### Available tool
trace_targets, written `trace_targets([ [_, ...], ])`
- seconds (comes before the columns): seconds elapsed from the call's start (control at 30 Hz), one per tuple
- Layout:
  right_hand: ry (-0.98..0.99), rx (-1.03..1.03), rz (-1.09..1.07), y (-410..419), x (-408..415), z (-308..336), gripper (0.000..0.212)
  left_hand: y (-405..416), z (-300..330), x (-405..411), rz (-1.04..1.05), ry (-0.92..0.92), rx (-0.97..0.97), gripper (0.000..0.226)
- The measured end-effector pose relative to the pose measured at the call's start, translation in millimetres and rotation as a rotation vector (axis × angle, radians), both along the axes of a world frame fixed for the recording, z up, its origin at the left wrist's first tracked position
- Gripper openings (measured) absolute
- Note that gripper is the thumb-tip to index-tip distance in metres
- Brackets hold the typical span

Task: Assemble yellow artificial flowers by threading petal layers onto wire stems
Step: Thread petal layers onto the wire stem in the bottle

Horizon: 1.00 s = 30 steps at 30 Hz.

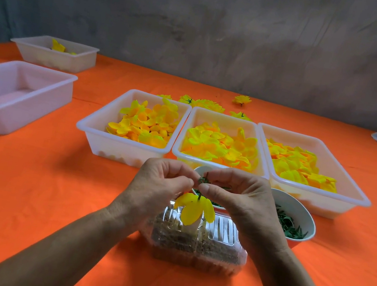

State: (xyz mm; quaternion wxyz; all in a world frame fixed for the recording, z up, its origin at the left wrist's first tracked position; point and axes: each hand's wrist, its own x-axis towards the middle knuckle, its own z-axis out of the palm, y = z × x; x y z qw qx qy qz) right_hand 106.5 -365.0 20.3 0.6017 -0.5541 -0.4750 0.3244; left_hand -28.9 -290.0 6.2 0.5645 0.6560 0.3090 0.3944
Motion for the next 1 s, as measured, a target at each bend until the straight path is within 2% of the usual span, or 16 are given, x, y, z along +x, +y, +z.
trace_targets([
  [0.1, -0.045, -0.044, 0.032, 0.1, 0.9, -1.3, 0.016, -0.4, 1.6, -1.0, 0.027, 0.014, -0.010, 0.028],
  [0.43, -0.076, -0.085, 0.054, -1.0, 1.3, -9.4, 0.027, -1.7, -9.3, -2.0, -0.039, 0.000, 0.021, 0.012],
  [0.6, -0.073, -0.086, 0.053, -2.0, 5.1, -10.9, 0.023, 0.5, -12.7, -2.9, -0.059, 0.001, 0.012, 0.006],
  [0.77, -0.038, -0.078, 0.091, -5.0, 6.2, -13.7, 0.014, 0.0, -11.5, -3.1, -0.042, -0.012, 0.011, 0.005],
  [0.87, -0.030, -0.043, 0.090, -7.0, 6.1, -15.9, 0.020, 0.4, -11.8, -2.6, -0.033, -0.003, 0.026, 0.007],
  [1.0, -0.026, -0.016, 0.080, -5.8, 7.2, -17.9, 0.016, 0.3, -13.6, -2.6, -0.024, 0.033, 0.061, 0.011],
])
